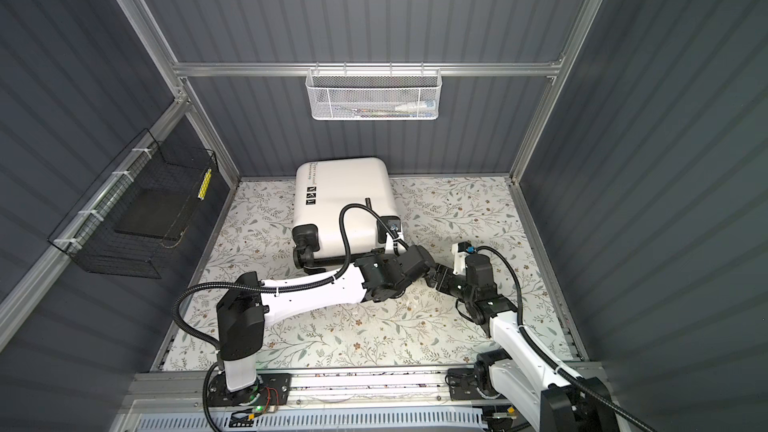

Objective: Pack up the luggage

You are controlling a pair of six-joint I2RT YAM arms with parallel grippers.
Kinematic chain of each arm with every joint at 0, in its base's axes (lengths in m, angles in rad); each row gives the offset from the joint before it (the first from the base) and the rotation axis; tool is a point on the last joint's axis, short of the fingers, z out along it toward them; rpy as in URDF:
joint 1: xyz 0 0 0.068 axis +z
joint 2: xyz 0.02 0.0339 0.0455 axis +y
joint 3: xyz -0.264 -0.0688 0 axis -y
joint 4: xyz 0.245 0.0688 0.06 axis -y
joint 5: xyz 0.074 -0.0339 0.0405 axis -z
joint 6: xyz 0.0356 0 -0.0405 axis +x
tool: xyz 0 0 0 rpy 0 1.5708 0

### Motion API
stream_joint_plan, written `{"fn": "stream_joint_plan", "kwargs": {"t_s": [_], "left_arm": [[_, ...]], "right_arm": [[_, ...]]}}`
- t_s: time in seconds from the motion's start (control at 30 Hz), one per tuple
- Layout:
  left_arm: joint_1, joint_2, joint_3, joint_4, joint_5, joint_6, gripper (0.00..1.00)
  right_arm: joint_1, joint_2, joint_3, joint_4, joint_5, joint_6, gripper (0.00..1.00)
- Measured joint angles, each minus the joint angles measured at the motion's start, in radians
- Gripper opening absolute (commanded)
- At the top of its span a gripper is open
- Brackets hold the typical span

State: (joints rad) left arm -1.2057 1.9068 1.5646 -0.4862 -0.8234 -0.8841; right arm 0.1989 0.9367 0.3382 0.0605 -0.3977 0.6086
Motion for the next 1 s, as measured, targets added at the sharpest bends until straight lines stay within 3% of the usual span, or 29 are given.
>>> {"fn": "stream_joint_plan", "kwargs": {"t_s": [0.43, 1.0], "left_arm": [[0.010, 0.000, -0.048, 0.073, -0.004, 0.018, 0.67], [0.010, -0.002, -0.053, 0.109, -0.011, 0.111, 0.24]], "right_arm": [[0.011, 0.000, -0.041, 0.063, -0.046, -0.016, 0.80], [0.119, 0.028, -0.100, 0.201, -0.040, -0.032, 0.80]]}}
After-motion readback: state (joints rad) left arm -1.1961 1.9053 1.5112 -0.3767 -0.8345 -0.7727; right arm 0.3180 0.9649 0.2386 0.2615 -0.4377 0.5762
